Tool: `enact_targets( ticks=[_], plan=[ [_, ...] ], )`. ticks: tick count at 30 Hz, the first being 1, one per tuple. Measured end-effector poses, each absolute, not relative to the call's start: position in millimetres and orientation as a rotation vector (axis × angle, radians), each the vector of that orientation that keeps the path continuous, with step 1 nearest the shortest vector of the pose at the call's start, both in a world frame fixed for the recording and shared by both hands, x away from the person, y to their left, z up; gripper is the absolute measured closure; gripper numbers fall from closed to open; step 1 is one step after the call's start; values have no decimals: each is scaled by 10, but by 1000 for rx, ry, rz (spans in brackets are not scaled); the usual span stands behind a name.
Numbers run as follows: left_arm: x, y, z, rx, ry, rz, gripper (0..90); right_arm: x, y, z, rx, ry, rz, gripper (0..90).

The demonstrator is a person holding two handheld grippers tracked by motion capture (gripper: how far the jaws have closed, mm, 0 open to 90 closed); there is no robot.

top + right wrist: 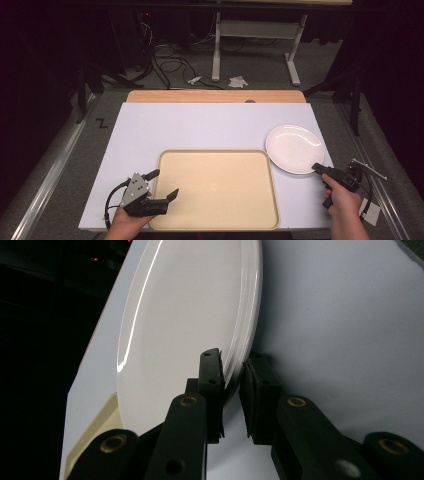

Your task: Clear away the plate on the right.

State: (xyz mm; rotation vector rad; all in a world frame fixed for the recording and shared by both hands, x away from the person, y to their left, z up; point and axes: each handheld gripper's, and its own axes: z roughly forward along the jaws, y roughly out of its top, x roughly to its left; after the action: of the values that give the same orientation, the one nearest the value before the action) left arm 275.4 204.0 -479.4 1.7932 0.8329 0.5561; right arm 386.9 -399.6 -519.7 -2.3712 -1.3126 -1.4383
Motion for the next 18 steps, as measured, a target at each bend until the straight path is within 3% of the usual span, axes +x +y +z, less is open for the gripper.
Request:
enact_targets(
  ticks=[18],
  plan=[
    [2753,2045,-4795,1796,834,559,148,3840,-3960,-5012,-2365,-1344,-1586,891]
  ],
)
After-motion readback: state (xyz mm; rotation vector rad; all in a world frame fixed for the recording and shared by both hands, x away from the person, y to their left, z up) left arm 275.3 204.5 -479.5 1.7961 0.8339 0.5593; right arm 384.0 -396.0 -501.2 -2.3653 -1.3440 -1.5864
